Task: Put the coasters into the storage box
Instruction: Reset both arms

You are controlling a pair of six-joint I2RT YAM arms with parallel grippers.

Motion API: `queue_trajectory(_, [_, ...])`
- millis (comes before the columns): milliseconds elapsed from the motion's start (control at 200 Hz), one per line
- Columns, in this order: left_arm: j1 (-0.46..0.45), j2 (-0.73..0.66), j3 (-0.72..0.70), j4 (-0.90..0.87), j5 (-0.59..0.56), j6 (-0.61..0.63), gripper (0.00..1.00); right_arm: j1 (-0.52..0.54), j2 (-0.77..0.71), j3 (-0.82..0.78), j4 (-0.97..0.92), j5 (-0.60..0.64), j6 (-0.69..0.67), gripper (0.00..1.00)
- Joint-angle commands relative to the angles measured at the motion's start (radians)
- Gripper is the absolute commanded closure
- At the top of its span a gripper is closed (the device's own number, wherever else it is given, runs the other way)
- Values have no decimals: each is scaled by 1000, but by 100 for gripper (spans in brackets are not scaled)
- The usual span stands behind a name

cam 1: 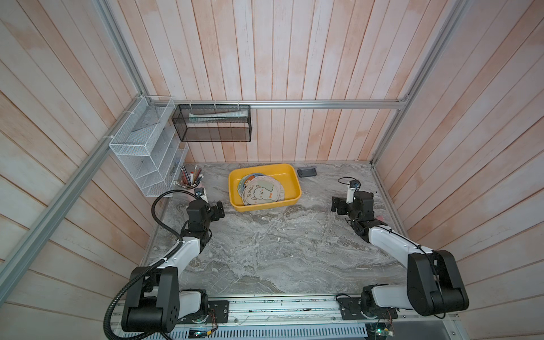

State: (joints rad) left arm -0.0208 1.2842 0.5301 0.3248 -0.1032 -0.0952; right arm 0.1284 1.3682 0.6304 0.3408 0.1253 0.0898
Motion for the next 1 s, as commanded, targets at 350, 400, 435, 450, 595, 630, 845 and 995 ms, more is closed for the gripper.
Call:
queue_trajectory(350, [61, 104, -198, 602, 27, 32, 0, -95, 84, -354, 801, -46, -125, 2])
queue_trajectory(400, [61, 133, -207, 638, 22, 30, 0, -96, 111, -366, 841, -39, -121, 2])
queue_trajectory(435, [61, 151, -214, 665, 21, 30, 0, -99, 128, -373, 866, -42, -122, 2])
queue_trajectory(450, [61, 159, -217, 676, 22, 31, 0, -100, 133, -375, 878, -41, -123, 2])
queue_trajectory(595, [60, 237, -224, 758, 26, 34, 0, -127, 157, -399, 939, -80, -101, 2])
queue_trajectory(630, [57, 240, -223, 756, 32, 39, 0, -134, 168, -410, 961, -95, -97, 2])
queue_trajectory(845, [56, 254, -252, 821, 28, 36, 0, -140, 199, -432, 1029, -62, -78, 2])
queue_trajectory(995, [54, 279, -287, 909, 20, 36, 0, -140, 200, -433, 1032, -63, -77, 2])
